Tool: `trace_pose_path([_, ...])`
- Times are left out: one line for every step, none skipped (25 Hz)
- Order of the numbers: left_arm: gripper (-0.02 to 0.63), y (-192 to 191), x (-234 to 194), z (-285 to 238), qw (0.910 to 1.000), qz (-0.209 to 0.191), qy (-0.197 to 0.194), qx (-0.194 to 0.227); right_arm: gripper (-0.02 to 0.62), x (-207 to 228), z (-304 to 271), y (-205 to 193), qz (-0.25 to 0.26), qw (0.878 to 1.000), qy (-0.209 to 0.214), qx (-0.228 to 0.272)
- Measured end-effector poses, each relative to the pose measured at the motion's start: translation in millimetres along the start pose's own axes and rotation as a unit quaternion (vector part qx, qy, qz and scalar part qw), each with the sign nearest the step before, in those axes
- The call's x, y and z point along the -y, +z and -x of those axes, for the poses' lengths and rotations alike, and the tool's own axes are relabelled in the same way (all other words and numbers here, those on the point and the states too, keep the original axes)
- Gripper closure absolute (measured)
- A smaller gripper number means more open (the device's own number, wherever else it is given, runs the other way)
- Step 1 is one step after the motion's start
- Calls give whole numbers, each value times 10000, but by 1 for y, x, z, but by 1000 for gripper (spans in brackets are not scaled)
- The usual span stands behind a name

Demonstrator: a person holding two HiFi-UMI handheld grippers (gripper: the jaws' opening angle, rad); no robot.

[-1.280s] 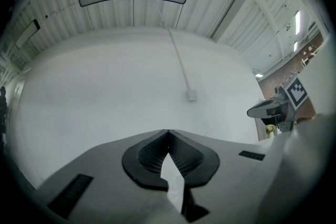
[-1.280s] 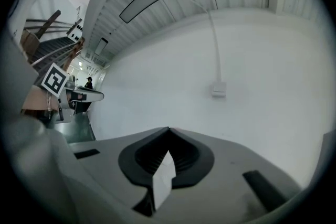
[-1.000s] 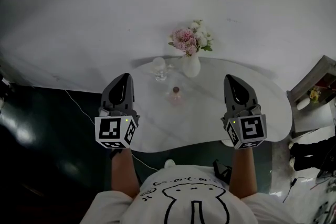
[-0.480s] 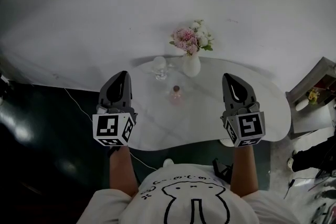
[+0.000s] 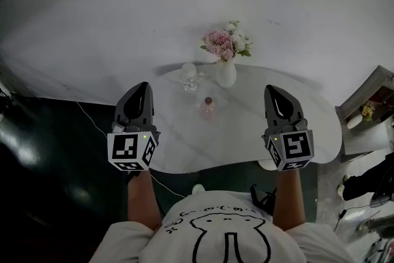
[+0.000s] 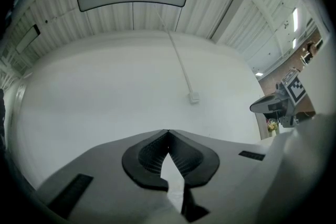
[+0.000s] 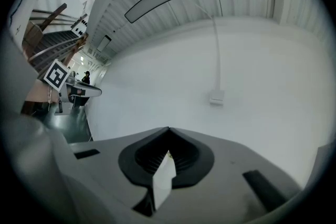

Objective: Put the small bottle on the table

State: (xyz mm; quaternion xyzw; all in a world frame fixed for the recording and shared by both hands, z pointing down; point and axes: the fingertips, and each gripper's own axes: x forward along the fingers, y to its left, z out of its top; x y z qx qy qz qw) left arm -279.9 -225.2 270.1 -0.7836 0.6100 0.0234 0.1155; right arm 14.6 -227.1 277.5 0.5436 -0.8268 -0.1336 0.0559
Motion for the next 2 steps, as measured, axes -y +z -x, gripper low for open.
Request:
trace_pose_path([601,0,0,1,10000,3,2,0,601,0,1,0,-3,10000,-5,2])
trace_pose_path([601,0,-1,3,10000,5,4,0,601,-1,1,-1,-5,10000,-10,4])
